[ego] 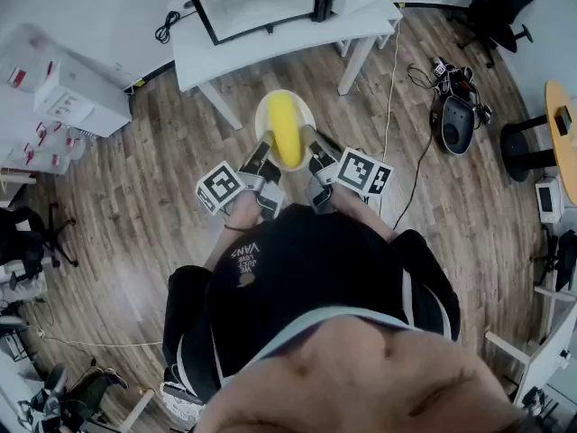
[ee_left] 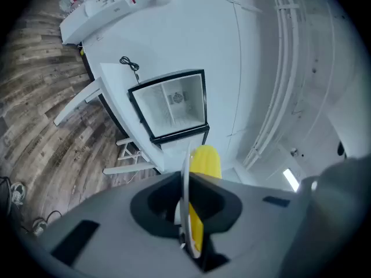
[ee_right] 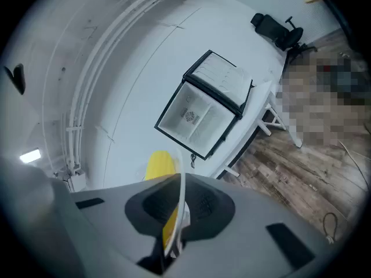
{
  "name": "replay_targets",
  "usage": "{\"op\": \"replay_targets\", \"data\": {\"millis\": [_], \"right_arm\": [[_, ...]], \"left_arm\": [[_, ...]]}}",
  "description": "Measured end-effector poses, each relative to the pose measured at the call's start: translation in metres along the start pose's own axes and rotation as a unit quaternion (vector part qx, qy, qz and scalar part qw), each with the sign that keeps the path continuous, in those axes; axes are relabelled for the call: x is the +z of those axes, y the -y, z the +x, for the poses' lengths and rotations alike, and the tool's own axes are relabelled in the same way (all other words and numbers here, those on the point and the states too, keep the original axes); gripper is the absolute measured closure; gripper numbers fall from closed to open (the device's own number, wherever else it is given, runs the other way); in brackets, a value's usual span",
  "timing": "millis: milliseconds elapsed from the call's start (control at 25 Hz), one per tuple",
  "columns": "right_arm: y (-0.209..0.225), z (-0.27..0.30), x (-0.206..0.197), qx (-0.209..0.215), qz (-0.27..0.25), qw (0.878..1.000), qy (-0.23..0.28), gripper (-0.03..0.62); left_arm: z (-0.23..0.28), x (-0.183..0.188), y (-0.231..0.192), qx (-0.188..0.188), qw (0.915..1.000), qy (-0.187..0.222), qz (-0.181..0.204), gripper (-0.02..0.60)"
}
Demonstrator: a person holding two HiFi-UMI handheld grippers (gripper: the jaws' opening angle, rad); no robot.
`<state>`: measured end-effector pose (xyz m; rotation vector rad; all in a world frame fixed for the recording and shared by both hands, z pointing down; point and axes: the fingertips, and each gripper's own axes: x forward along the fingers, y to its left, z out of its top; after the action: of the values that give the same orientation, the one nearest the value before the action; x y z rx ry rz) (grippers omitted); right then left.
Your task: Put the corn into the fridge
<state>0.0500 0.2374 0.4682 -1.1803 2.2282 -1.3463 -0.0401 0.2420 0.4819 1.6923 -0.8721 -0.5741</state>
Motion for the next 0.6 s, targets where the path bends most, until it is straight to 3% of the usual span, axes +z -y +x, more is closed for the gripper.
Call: {"op": "replay_targets", "data": {"millis": [600], "right_arm": [[-0.005,0.01,-0.009,-0.006,0.001,1.0,0.015,0.568]], "left_arm": [[-0.006,0.011,-0.008,-0.011,0.9999,-0.009,-0.009,0.54]]}}
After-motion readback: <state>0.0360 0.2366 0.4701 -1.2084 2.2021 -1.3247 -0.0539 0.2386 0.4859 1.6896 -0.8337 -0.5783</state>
